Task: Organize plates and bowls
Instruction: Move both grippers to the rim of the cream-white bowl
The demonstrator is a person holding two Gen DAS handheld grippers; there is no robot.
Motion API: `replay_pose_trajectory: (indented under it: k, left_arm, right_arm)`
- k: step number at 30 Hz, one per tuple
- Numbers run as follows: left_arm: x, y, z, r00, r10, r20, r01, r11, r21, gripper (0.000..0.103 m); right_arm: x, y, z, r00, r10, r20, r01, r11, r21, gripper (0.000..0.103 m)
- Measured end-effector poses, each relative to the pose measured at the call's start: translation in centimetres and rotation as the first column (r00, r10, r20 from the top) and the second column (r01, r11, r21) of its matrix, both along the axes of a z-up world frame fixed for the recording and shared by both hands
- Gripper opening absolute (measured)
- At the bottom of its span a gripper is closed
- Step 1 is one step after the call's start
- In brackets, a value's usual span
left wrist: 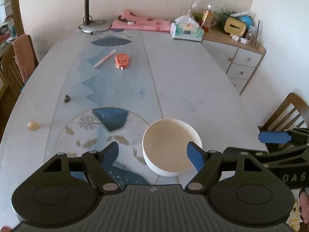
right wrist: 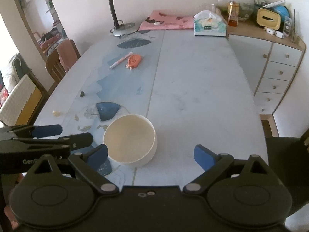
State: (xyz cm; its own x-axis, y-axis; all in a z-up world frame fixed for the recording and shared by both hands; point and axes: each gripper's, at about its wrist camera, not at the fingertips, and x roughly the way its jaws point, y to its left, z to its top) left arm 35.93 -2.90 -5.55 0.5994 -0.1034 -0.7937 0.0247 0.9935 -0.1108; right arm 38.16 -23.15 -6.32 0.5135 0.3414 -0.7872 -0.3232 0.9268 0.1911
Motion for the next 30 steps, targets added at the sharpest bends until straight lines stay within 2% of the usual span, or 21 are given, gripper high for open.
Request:
replay_pose_trajectory:
  k: [11, 15, 18, 19, 23, 25, 27, 30]
  left_arm:
    - [4.2, 0.5, -3.8, 0.996, 0.016, -0.091, -0.015, 1.000, 0.011, 0.076]
    - [5.3, 0.6, -5.0, 0.991, 0.020, -0.131, -0.022, 1.000, -0.009, 0.067]
    - [5.8, 0.5, -5.7, 0.990, 0.027, -0.142, -0.027, 1.000, 0.007, 0.066]
    - [6.0, 0.5, -5.9, 0.989, 0.028, -0.148, -0.027, 1.000, 0.008, 0.064]
    - [6.5, 0.5, -6.9, 0.984, 0.032, -0.177, -0.032, 0.999, 0.000, 0.048]
    - [6.7, 0.4, -7.3, 0.982, 0.033, -0.187, -0.035, 0.999, -0.007, 0.043]
    - [6.7, 0.3, -7.6, 0.981, 0.027, -0.192, -0.031, 0.999, -0.016, 0.034]
    - [6.9, 0.1, -7.8, 0.980, 0.031, -0.198, -0.034, 0.999, -0.012, 0.030]
  right_arm:
    - [4.1, 0.9, -4.1, 0.996, -0.007, -0.086, 0.005, 1.000, -0.017, 0.080]
    - [4.9, 1.3, -5.1, 0.994, -0.002, -0.110, 0.000, 1.000, -0.022, 0.074]
    - [5.3, 1.6, -5.7, 0.992, 0.004, -0.127, -0.007, 1.000, -0.027, 0.069]
    - [5.4, 1.7, -5.9, 0.991, 0.005, -0.131, -0.009, 1.000, -0.029, 0.068]
    - [5.8, 2.0, -6.6, 0.988, 0.013, -0.153, -0.019, 0.999, -0.042, 0.054]
    - [5.9, 2.1, -6.8, 0.987, 0.012, -0.161, -0.018, 0.999, -0.041, 0.053]
    - [6.0, 2.3, -7.0, 0.986, 0.013, -0.168, -0.021, 0.999, -0.041, 0.046]
    - [6.1, 2.5, -7.1, 0.985, 0.013, -0.170, -0.021, 0.999, -0.046, 0.039]
